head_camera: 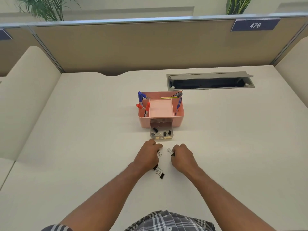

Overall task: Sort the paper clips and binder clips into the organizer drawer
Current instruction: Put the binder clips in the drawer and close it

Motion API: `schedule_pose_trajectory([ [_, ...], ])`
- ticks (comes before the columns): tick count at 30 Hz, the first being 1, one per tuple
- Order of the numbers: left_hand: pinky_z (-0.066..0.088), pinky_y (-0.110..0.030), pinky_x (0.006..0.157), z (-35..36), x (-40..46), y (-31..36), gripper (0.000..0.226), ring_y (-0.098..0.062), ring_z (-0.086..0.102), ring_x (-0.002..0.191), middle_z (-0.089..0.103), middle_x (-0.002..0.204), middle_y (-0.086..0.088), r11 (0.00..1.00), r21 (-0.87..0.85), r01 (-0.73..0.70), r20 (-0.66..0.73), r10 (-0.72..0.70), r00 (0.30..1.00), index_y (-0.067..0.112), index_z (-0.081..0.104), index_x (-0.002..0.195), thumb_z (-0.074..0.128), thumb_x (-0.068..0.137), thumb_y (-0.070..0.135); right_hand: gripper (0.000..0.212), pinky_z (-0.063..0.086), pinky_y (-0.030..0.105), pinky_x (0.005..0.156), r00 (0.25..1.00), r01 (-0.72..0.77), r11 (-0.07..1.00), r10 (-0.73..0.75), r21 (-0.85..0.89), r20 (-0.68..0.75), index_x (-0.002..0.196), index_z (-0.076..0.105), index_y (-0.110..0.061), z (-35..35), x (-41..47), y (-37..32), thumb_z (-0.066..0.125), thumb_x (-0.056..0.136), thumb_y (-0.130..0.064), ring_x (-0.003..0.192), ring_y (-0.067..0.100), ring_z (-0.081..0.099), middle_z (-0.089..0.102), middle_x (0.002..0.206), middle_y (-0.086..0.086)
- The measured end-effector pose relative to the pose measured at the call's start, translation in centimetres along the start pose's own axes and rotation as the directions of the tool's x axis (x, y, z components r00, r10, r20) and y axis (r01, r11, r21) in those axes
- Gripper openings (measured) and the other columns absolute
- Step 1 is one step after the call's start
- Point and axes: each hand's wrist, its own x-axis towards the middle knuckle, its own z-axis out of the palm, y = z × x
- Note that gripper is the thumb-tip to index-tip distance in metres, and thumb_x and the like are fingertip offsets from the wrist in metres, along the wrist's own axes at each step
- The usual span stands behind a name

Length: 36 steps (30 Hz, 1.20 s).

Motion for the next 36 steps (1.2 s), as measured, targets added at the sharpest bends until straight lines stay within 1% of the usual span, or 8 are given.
schedule_pose_trajectory([
  [6,0.049,-0.04,0.077,-0.3,-0.9,-1.3,0.02,-0.025,0.05,0.091,0.052,0.094,-0.007,0.999,0.03,-0.04,-0.026,0.041,0.999,0.008,0.066,0.105,0.056,0.088,0.006,0.016,0.05,0.037,0.076,1.0,-0.001,0.999,0.001,0.033,-0.008,0.099,0.058,-0.007,0.1,0.2,0.3,0.048,0.087,-0.013,0.087,0.032,0.057,0.053,0.104,0.012],
  [9,0.047,-0.031,0.082,-0.7,-1.0,-1.4,0.018,-0.021,0.052,0.096,0.056,0.099,-0.003,0.999,0.007,-0.038,-0.064,0.039,0.997,0.011,0.065,0.105,0.056,0.092,0.018,0.019,0.047,0.031,0.074,0.998,0.036,0.996,-0.032,0.079,-0.048,0.104,0.061,-0.015,-0.1,0.2,0.3,0.051,0.089,-0.021,0.087,0.026,0.057,0.056,0.108,0.006],
  [11,0.046,-0.027,0.082,-1.3,-1.0,-1.1,0.018,-0.017,0.052,0.095,0.058,0.1,0.0,0.999,-0.02,-0.044,-0.139,0.041,0.989,0.014,0.064,0.107,0.058,0.092,0.023,0.024,0.047,0.029,0.076,0.987,0.097,0.988,-0.08,0.119,-0.143,0.112,0.062,-0.019,-0.5,0.3,0.2,0.055,0.091,-0.028,0.09,0.022,0.061,0.057,0.111,0.001],
  [16,0.048,-0.029,0.073,-3.0,0.9,0.3,0.018,-0.018,0.054,0.088,0.059,0.094,-0.002,0.999,-0.032,-0.015,-0.309,0.004,0.951,0.012,0.064,0.105,0.062,0.089,0.02,0.029,0.051,0.032,0.077,0.934,0.2,0.97,-0.145,0.14,-0.328,0.118,0.064,-0.022,-2.3,2.1,-0.9,0.056,0.091,-0.027,0.089,0.02,0.062,0.058,0.11,0.0],
  [22,0.044,-0.029,0.07,-4.2,4.4,1.2,0.012,-0.022,0.057,0.092,0.06,0.099,-0.004,0.997,-0.014,0.077,-0.256,-0.078,0.964,0.013,0.066,0.098,0.06,0.091,0.021,0.015,0.047,0.032,0.062,0.936,0.198,0.98,-0.19,-0.004,-0.296,0.093,0.065,-0.015,-4.0,5.3,-3.2,0.052,0.088,-0.017,0.085,0.027,0.059,0.056,0.099,0.004],
  [27,0.047,-0.027,0.075,-4.1,4.1,1.1,0.016,-0.02,0.057,0.095,0.062,0.105,-0.004,0.996,-0.088,0.011,-0.286,-0.036,0.958,0.011,0.066,0.104,0.058,0.091,0.01,0.025,0.051,0.034,0.069,0.921,0.258,0.965,-0.232,0.044,-0.314,0.108,0.067,-0.018,-4.2,5.6,-3.1,0.053,0.089,-0.009,0.09,0.027,0.06,0.061,0.11,0.004],
  [31,0.051,-0.031,0.077,-2.8,1.3,-0.7,0.025,-0.015,0.054,0.089,0.059,0.098,-0.001,0.98,-0.149,-0.133,-0.286,0.086,0.954,0.012,0.065,0.104,0.057,0.084,0.0,0.02,0.052,0.038,0.073,0.941,0.235,0.971,-0.213,0.053,-0.262,0.099,0.068,-0.015,-3.4,3.6,-1.7,0.049,0.092,-0.012,0.086,0.026,0.061,0.065,0.097,0.005],
  [36,0.045,-0.025,0.09,-0.5,-3.4,-2.8,0.047,-0.008,0.048,0.1,0.048,0.104,0.008,0.961,-0.22,-0.165,-0.049,0.158,0.986,0.018,0.066,0.116,0.06,0.07,0.007,0.02,0.052,0.033,0.076,0.988,0.138,0.986,-0.144,0.095,0.054,0.098,0.069,-0.021,-1.0,-1.2,-0.8,0.062,0.087,-0.037,0.089,0.02,0.064,0.07,0.095,-0.002],
])
